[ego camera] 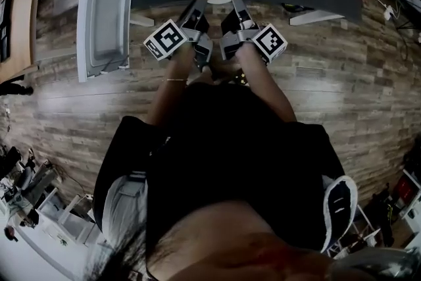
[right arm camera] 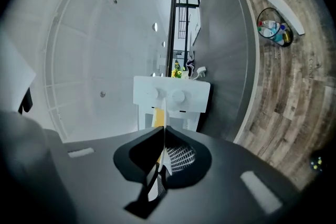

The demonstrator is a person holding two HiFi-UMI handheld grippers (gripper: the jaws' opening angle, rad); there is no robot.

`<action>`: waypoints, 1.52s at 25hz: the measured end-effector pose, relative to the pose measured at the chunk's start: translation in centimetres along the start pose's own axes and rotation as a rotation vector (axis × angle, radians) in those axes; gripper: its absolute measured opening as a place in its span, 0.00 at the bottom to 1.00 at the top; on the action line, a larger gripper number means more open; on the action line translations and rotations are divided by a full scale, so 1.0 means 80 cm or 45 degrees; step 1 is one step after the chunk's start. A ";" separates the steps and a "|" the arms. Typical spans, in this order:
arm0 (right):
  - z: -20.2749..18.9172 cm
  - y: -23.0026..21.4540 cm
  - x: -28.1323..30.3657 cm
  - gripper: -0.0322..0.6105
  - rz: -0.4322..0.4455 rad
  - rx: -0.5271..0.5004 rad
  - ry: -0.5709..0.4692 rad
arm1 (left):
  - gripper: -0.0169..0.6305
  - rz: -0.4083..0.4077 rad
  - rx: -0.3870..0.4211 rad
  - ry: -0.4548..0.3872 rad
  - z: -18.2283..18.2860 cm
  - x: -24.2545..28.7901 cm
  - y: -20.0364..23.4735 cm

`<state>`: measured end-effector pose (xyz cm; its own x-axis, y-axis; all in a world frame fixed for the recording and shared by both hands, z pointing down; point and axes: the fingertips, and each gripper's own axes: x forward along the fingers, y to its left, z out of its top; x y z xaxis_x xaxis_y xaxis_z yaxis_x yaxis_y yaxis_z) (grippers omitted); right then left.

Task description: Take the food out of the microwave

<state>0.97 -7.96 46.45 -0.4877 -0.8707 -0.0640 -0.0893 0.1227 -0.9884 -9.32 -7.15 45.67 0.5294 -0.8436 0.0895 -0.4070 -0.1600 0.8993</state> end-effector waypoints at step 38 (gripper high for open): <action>0.110 0.005 -0.127 0.05 0.051 0.034 -0.232 | 0.08 -0.104 0.132 0.172 -0.133 0.050 -0.085</action>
<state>13.53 -3.24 45.53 -0.3246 -0.9375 -0.1251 -0.0483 0.1485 -0.9877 3.48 -3.98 44.43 0.6562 -0.7503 0.0809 -0.4296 -0.2833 0.8574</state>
